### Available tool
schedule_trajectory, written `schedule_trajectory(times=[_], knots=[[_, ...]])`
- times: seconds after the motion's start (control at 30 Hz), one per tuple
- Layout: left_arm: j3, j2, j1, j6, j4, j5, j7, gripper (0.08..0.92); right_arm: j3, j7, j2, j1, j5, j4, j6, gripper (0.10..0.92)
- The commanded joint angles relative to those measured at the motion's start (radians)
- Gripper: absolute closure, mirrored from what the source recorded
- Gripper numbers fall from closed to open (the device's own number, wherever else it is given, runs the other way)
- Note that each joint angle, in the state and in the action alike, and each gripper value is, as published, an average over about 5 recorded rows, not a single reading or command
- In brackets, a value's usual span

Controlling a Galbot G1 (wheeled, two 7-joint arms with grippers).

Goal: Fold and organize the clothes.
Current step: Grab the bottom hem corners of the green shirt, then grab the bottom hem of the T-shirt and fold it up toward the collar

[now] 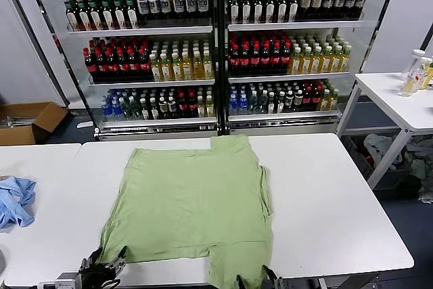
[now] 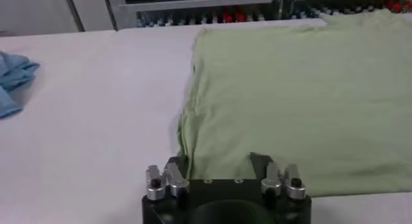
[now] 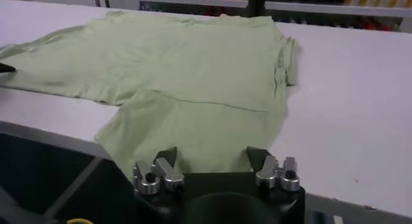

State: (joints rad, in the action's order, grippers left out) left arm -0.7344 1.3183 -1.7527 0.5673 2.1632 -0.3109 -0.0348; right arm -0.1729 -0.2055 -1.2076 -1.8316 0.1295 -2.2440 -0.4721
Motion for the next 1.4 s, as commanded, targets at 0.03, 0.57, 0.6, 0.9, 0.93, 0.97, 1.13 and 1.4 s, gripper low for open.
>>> schedule_trajectory(times=[0.03, 0.57, 0.6, 0.9, 0.93, 0.97, 1.13, 1.4], knots=[[0.003, 0.003, 0.001, 0.012, -0.031, -0.031, 0.006, 0.450, 0.002, -0.004, 0.002, -0.003, 0.134, 0.004, -0.046, 0.457], [-0.029, 0.015, -0.015, -0.052, 0.111, -0.180, 0.021, 0.891, -0.136, 0.021, 0.060, -0.002, 0.201, -0.166, 0.013, 0.912], [-0.033, 0.015, -0.015, -0.059, 0.122, -0.194, 0.021, 0.907, -0.146, 0.021, 0.066, -0.001, 0.208, -0.179, 0.014, 0.919], [-0.064, 0.005, -0.012, -0.091, 0.192, -0.285, 0.046, 0.916, -0.185, 0.022, 0.101, 0.059, 0.238, -0.238, 0.027, 0.919], [-0.065, -0.002, -0.006, -0.094, 0.191, -0.293, 0.050, 0.916, -0.188, 0.022, 0.106, 0.079, 0.245, -0.232, 0.026, 0.919], [-0.065, -0.010, 0.002, -0.097, 0.185, -0.297, 0.053, 0.916, -0.191, 0.021, 0.111, 0.099, 0.253, -0.224, 0.026, 0.919], [-0.054, -0.071, 0.075, -0.114, 0.113, -0.320, 0.058, 0.916, -0.189, 0.013, 0.137, 0.216, 0.294, -0.141, 0.022, 0.919], [-0.020, -0.146, 0.161, -0.136, -0.008, -0.352, 0.068, 0.916, -0.152, 0.010, 0.176, 0.403, 0.338, -0.011, 0.008, 0.919]])
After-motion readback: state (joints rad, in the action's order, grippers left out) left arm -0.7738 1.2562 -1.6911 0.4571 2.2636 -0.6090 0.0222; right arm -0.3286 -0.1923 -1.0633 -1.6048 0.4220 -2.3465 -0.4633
